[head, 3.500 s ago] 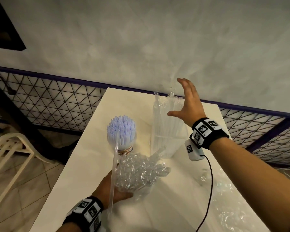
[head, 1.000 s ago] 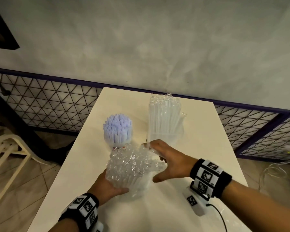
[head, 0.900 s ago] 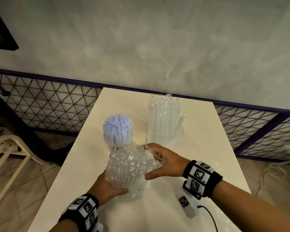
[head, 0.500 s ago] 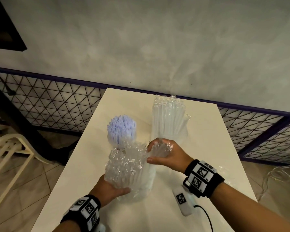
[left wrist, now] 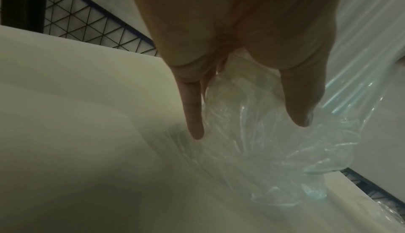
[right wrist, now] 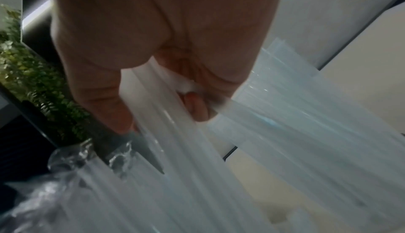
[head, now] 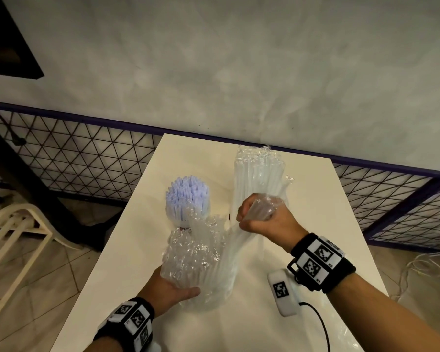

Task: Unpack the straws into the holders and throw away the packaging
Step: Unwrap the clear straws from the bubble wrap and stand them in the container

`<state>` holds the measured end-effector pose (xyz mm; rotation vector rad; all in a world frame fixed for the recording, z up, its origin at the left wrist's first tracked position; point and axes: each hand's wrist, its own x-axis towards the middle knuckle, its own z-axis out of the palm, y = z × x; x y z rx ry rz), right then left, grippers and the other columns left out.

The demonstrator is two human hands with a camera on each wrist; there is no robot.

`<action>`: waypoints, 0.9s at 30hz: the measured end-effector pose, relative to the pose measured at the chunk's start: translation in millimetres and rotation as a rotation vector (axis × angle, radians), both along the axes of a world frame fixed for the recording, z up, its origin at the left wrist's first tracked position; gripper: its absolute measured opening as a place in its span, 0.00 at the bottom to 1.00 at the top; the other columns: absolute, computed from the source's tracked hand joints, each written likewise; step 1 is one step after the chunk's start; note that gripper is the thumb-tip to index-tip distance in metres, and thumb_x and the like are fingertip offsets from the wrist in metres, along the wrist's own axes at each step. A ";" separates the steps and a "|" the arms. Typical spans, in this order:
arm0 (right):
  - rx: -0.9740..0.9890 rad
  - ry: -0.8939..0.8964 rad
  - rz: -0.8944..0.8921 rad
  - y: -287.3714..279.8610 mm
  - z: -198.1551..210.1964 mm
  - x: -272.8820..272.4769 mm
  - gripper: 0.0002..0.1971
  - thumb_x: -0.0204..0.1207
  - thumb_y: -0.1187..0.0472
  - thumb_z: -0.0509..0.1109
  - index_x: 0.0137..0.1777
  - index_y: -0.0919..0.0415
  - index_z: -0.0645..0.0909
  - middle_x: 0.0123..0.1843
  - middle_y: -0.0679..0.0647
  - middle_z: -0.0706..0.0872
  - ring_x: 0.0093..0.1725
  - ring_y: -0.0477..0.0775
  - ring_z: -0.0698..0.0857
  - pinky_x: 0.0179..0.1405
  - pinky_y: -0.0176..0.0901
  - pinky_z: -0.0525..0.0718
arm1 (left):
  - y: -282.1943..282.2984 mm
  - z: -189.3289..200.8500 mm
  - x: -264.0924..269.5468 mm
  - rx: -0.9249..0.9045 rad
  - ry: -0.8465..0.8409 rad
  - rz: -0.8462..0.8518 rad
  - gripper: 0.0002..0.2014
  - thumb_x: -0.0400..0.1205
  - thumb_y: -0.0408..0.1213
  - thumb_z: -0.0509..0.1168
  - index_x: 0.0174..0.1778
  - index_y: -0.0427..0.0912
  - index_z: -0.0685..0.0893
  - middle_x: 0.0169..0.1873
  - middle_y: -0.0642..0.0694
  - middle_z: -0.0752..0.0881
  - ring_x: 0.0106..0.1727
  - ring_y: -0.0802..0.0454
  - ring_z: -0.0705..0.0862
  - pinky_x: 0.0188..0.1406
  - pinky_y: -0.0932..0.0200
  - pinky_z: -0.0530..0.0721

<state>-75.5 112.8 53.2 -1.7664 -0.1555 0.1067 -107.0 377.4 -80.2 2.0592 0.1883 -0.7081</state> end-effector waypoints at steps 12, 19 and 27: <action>0.157 0.008 -0.321 18.4 1.6 12.8 0.06 0.72 0.74 0.77 0.39 0.67 0.83 0.37 0.63 0.89 0.40 0.62 0.90 0.50 0.58 0.88 | -7.4 18.4 -3.1 0.070 -0.050 -0.024 0.21 0.68 0.49 0.79 0.28 0.41 0.74 0.24 0.58 0.79 0.30 0.74 0.76 0.27 0.83 0.70; 0.278 -0.230 -0.382 5.7 71.2 27.6 0.10 0.75 0.72 0.75 0.37 0.59 0.81 0.30 0.58 0.84 0.28 0.57 0.84 0.35 0.50 0.86 | -5.9 16.9 -3.6 -0.013 -0.012 0.027 0.24 0.61 0.50 0.82 0.40 0.37 0.82 0.26 0.57 0.83 0.32 0.72 0.81 0.31 0.81 0.71; 0.447 -0.477 -0.436 -32.4 142.6 56.8 0.09 0.73 0.69 0.76 0.38 0.58 0.79 0.31 0.54 0.82 0.28 0.57 0.82 0.34 0.49 0.83 | -10.6 24.3 -6.3 0.019 -0.010 0.021 0.22 0.62 0.50 0.81 0.32 0.39 0.78 0.23 0.58 0.79 0.29 0.71 0.77 0.29 0.81 0.72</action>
